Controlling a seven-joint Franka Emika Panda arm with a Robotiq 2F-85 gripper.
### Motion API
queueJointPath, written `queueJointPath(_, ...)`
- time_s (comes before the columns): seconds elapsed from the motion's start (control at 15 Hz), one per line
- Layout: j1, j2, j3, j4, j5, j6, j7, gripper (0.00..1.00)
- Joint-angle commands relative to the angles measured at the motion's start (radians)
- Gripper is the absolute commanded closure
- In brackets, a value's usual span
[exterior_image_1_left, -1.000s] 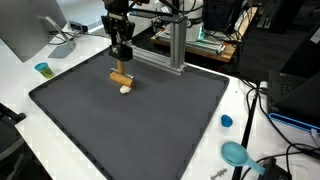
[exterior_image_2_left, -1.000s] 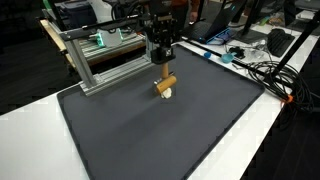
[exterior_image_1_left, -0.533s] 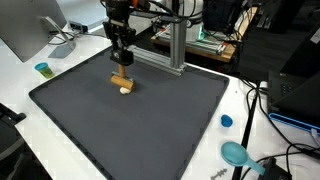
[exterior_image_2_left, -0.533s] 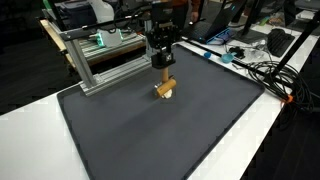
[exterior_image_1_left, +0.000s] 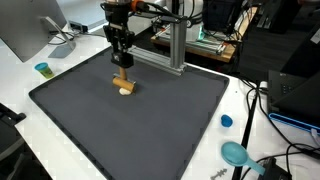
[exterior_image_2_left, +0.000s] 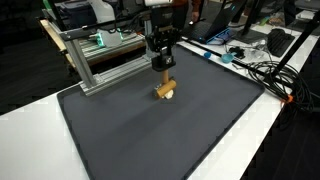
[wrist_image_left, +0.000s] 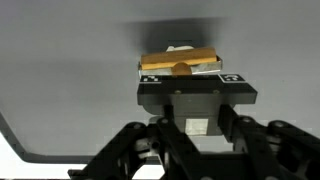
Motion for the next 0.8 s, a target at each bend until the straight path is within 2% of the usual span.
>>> queueJointPath(0.0,-0.011,0.077,0.010,0.043,0.088,0.027,-0.043,0.79)
queueJointPath(0.6,-0.011,0.121,0.005,0.063,0.101,0.092,-0.008,0.79)
queueJointPath(0.73,-0.030,0.094,0.030,0.057,0.166,0.073,-0.053,0.79)
